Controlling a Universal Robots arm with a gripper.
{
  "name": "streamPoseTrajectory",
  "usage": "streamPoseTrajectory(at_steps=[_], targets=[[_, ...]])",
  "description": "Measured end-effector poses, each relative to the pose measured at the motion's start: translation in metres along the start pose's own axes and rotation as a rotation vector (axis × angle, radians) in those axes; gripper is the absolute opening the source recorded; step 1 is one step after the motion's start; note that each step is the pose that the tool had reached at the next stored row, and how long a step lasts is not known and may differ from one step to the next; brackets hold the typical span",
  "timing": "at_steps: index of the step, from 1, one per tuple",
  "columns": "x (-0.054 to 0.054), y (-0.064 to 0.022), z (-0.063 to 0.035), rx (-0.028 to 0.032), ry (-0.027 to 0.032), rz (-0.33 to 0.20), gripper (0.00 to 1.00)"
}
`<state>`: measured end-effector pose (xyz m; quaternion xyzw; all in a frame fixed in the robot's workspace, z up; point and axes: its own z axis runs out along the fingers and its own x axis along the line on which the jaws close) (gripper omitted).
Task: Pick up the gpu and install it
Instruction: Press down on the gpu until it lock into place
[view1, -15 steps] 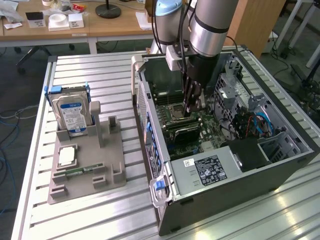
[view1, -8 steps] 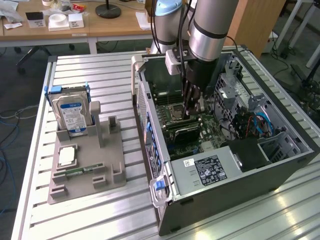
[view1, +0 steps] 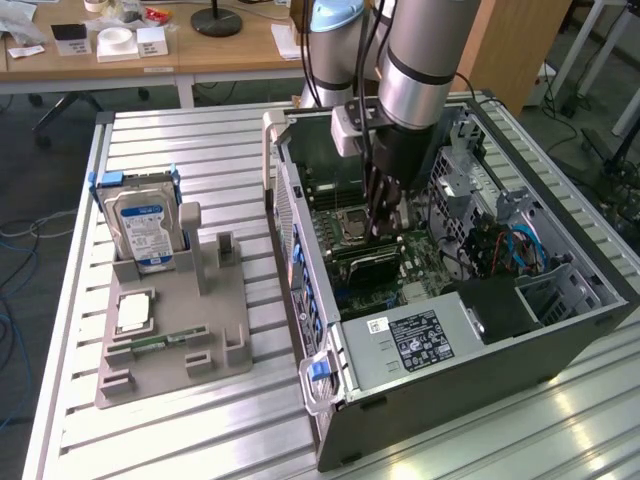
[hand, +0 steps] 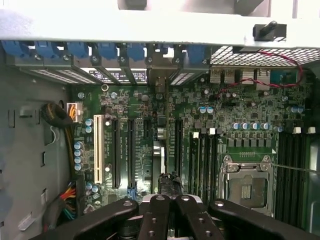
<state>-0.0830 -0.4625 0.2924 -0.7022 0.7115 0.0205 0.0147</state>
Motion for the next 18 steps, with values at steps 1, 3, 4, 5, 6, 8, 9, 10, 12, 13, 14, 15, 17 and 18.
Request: streamPoseTrajectory(at_steps=[1,3,4,5,6,8,9,10,12,13,14,15,17,18], targets=[[0.0001,0.0,0.0015,-0.0003,0.0001,0.0,0.11],[0.0002,0.0,0.0034,-0.0005,0.0,0.0,0.11],[0.0002,0.0,0.0038,-0.0006,0.0,0.0,0.11],[0.0003,0.0,0.0045,-0.0005,-0.0001,0.0,0.11],[0.0005,-0.0001,0.0055,-0.0007,0.0,0.0,0.11],[0.0007,0.0,0.0084,-0.0012,0.0,0.0,0.11],[0.0007,0.0,0.0093,-0.0012,0.0,0.0,0.11],[0.0007,0.0,0.0096,-0.0013,0.0001,0.0,0.11],[0.0007,0.0,0.0095,-0.0014,0.0002,0.0,0.11],[0.0007,0.0,0.0096,-0.0014,0.0001,0.0,0.11],[0.0007,0.0,0.0096,-0.0013,0.0001,0.0,0.11],[0.0007,0.0,0.0096,-0.0014,0.0001,0.0,0.11],[0.0001,0.0004,0.0105,-0.0012,-0.0002,0.0,0.11],[-0.0005,0.0007,0.0108,-0.0013,-0.0001,0.0,0.11]])
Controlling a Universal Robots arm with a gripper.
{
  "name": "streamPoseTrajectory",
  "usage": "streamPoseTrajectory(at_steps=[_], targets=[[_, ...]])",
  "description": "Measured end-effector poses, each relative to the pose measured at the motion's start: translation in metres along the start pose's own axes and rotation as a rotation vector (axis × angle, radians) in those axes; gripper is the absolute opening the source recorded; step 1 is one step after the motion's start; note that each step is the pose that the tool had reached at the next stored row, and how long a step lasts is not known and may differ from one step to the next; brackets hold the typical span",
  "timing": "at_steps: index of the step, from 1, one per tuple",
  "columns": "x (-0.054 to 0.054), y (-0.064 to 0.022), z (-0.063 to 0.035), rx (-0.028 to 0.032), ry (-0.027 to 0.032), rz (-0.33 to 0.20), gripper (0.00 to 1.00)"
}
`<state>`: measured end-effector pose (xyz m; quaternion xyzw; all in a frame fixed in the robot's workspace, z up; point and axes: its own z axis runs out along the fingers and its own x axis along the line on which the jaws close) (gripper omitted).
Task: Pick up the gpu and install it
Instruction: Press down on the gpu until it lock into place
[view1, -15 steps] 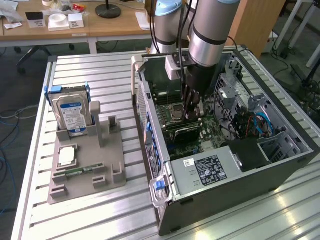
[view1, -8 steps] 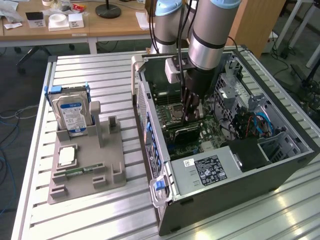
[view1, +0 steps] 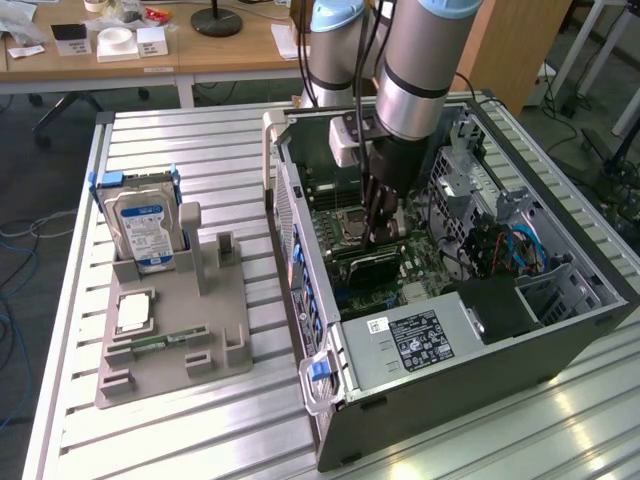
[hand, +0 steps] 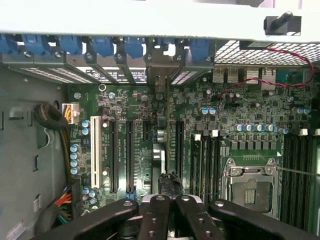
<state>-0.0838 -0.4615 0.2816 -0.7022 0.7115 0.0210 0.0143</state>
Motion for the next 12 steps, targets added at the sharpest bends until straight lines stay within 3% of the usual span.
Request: streamPoseTrajectory(at_steps=[12], targets=[[-0.0004,0.0003,0.0082,0.0,0.0,0.0,0.11]])
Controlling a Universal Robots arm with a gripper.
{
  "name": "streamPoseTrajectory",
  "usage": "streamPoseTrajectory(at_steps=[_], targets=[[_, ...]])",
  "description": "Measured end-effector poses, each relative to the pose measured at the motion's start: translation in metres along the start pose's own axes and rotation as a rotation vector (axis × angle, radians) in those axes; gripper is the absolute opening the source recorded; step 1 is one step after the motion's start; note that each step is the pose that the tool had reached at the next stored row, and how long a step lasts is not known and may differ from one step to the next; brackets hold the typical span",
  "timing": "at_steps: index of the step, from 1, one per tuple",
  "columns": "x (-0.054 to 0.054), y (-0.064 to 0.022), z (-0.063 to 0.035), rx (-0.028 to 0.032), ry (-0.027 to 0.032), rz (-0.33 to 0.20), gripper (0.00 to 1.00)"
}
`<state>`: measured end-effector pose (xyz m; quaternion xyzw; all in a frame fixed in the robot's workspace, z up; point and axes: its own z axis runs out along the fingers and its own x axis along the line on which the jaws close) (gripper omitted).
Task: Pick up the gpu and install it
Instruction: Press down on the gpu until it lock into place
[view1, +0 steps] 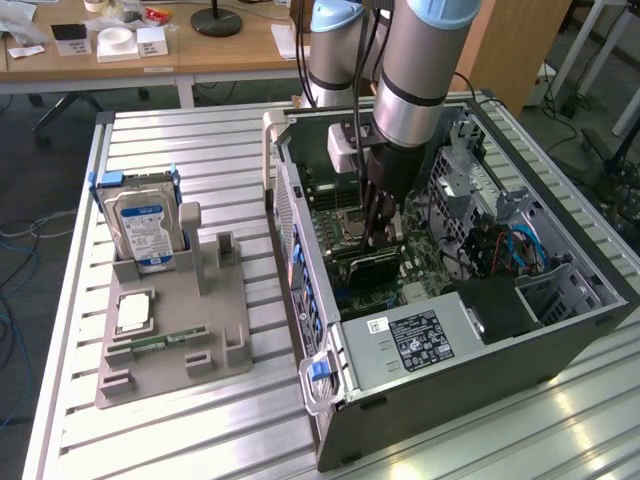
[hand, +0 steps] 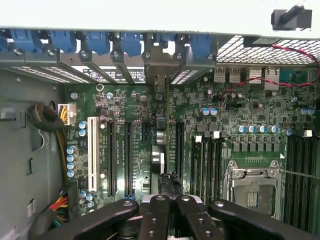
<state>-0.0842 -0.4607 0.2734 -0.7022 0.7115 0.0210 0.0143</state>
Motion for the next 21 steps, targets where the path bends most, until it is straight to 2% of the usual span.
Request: streamPoseTrajectory(at_steps=[21], targets=[[-0.0011,0.0,0.0088,-0.0001,0.0002,0.0,0.11]])
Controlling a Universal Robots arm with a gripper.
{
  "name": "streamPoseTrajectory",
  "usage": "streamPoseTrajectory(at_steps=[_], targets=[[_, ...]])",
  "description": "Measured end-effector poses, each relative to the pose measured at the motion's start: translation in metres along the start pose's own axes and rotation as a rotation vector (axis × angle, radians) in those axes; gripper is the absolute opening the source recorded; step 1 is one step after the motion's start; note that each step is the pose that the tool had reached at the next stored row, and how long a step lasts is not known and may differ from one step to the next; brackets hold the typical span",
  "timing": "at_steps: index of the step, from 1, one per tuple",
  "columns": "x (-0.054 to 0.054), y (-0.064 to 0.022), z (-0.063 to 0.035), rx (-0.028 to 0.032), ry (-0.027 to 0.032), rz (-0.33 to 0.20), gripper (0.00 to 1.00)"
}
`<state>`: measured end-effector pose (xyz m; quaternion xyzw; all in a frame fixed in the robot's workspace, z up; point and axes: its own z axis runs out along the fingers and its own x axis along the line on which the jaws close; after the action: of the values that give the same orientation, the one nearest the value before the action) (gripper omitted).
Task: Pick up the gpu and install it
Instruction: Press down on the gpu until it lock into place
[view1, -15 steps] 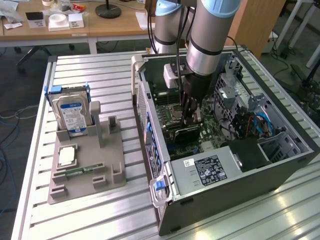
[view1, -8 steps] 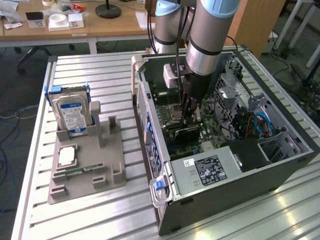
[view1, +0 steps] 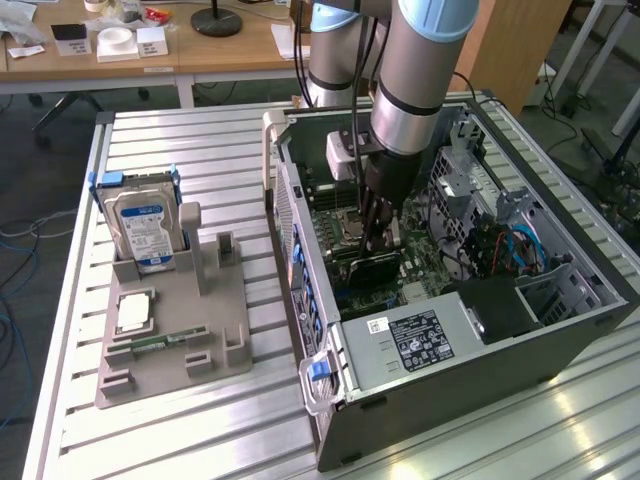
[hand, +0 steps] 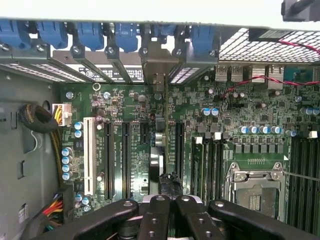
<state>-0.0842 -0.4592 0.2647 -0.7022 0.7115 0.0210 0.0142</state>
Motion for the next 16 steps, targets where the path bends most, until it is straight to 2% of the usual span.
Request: streamPoseTrajectory(at_steps=[16], targets=[[0.002,0.0004,0.0016,-0.0001,-0.0011,0.0,0.11]])
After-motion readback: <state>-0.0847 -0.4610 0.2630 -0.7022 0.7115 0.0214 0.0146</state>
